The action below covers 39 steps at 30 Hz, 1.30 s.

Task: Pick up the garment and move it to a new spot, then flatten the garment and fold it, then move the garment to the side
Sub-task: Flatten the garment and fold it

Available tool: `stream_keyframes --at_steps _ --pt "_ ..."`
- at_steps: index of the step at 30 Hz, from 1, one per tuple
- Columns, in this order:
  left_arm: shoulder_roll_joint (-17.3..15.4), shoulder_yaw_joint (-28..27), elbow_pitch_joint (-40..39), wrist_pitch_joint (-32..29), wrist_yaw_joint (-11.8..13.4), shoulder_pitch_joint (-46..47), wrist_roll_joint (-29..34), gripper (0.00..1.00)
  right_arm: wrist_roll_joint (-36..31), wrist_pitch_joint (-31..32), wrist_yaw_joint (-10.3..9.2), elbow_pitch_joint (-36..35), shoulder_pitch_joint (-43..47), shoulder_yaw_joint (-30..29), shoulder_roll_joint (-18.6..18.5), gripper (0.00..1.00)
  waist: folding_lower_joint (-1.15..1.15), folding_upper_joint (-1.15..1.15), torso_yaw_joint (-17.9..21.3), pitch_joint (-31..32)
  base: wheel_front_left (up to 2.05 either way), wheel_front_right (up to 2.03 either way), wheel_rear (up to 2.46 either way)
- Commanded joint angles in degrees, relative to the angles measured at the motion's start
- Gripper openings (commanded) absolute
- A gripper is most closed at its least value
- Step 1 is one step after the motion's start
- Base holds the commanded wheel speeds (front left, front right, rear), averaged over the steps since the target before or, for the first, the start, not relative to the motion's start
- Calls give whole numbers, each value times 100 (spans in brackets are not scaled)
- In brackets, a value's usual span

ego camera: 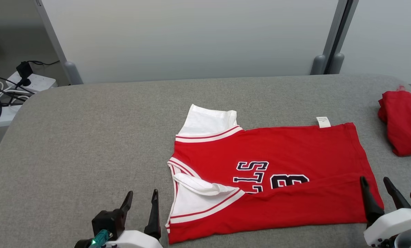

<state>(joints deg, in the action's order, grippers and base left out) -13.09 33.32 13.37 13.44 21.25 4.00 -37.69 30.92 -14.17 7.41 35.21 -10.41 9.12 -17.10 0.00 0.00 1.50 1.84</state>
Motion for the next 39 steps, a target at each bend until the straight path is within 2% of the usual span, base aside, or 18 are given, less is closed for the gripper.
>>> stream_keyframes --at_steps 1,10,17,23,24,25,39 --pt "21 -289 -232 105 33 227 118 100 -128 -82 8 -370 53 2 -64 100 0 0 22 8 0 0 0" --pt "282 -572 -415 153 -91 358 684 100 -425 -83 8 -1083 339 -131 192 100 0 0 177 -41 0 0 0" --pt "514 -564 137 146 -354 997 814 100 -512 -83 8 -1217 298 6 275 100 0 0 335 -272 0 0 0" --pt "540 -526 1012 -210 -711 2361 844 100 -518 -83 8 -1540 28 -24 334 100 0 0 503 -908 0 0 0" --pt "549 -506 1457 -518 -857 2940 816 100 -557 -83 8 -1661 -28 -89 376 100 0 0 530 -1147 0 0 0" --pt "567 -513 1616 -630 -901 3135 785 100 -545 -83 8 -1688 -46 -78 394 100 0 0 532 -1230 0 0 0" --pt "833 -456 3925 -1417 -1306 5562 664 100 -273 -83 8 -2015 -674 272 391 100 0 0 762 -2429 0 0 0"
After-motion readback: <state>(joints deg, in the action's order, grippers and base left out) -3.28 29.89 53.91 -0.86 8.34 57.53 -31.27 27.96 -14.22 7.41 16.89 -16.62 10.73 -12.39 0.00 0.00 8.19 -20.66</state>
